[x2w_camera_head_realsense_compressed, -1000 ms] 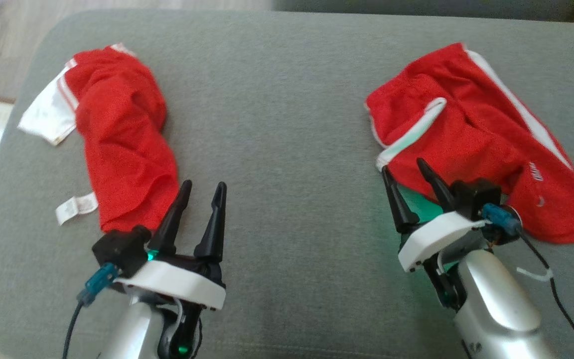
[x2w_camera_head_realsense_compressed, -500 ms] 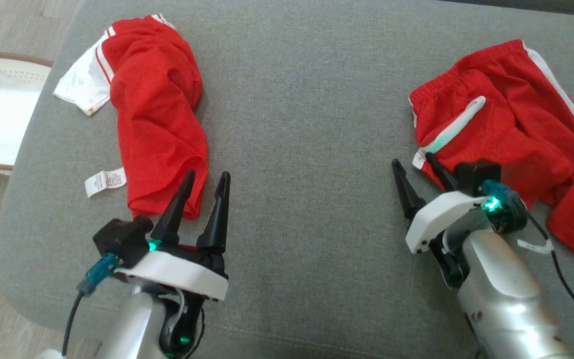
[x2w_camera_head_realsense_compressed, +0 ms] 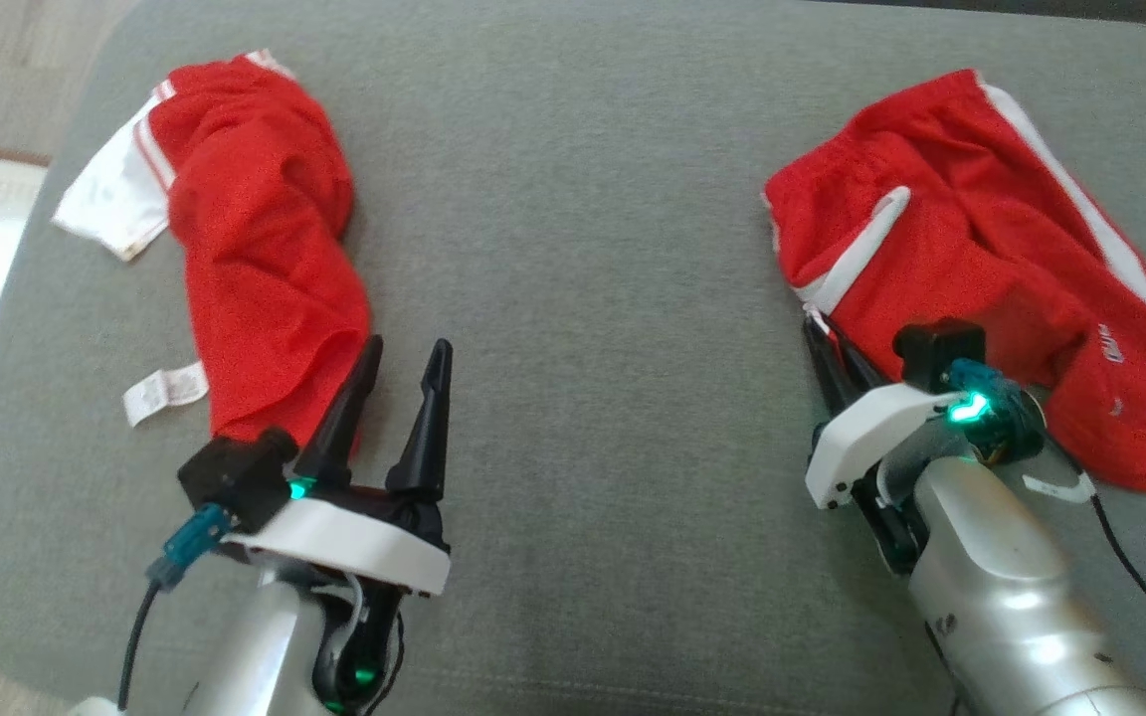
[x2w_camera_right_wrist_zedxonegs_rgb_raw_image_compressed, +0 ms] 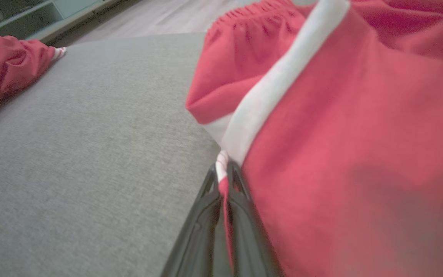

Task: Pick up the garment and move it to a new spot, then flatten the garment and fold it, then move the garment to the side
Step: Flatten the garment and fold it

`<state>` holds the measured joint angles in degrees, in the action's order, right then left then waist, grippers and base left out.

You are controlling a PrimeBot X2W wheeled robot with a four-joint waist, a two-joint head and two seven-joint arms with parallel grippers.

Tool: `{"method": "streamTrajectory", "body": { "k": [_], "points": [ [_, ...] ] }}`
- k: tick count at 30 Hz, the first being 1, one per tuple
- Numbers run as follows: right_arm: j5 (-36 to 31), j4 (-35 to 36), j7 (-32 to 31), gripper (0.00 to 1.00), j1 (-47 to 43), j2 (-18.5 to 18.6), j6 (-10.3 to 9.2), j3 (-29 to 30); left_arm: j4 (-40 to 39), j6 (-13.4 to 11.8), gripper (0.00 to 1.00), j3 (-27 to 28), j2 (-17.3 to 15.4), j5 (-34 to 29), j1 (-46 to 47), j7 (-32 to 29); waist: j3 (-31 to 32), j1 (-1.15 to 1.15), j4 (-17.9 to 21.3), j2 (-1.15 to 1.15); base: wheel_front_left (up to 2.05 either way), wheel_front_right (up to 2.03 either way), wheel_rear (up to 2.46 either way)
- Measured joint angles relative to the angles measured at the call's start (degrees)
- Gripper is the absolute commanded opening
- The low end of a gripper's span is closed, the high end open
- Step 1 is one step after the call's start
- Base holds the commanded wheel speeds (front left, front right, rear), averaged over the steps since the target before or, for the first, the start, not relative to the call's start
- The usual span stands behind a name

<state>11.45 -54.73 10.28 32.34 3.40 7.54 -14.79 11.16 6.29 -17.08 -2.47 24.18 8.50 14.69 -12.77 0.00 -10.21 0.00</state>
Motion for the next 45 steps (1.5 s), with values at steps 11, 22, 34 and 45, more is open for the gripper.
{"method": "streamTrajectory", "body": {
  "k": [11, 22, 34, 45],
  "points": [
    [-5.09, 1.24, 1.77, 0.0, -6.53, 0.16, 0.0, 4.99, -0.03, 0.0, 1.0, 1.41, 0.01, -0.92, -0.85, 0.01, 3.93, 0.0, 5.69, 0.0, 0.0, 0.0, 0.0],
    [-7.92, 13.92, -3.65, 0.0, -16.17, 4.28, 0.0, 8.55, -0.05, -0.24, 1.0, 1.52, -0.02, -0.92, -3.75, 0.0, 7.78, 0.0, 10.3, 0.0, 0.0, 0.0, 0.0],
    [-8.76, 27.67, -11.4, 0.84, -24.62, 6.25, 0.0, 19.13, -0.37, -0.25, 1.0, 1.32, -0.02, -0.92, -3.8, 0.0, 8.52, 0.0, 11.73, 0.0, 0.0, 0.0, 0.0],
    [-8.11, 37.49, -6.66, 1.0, -28.58, -0.29, 0.0, 21.29, -0.38, -0.23, 1.0, 1.82, -0.02, -1.42, -3.74, 0.0, 6.93, 0.0, 12.32, 0.0, 0.0, 0.0, 0.0]
  ]
}}
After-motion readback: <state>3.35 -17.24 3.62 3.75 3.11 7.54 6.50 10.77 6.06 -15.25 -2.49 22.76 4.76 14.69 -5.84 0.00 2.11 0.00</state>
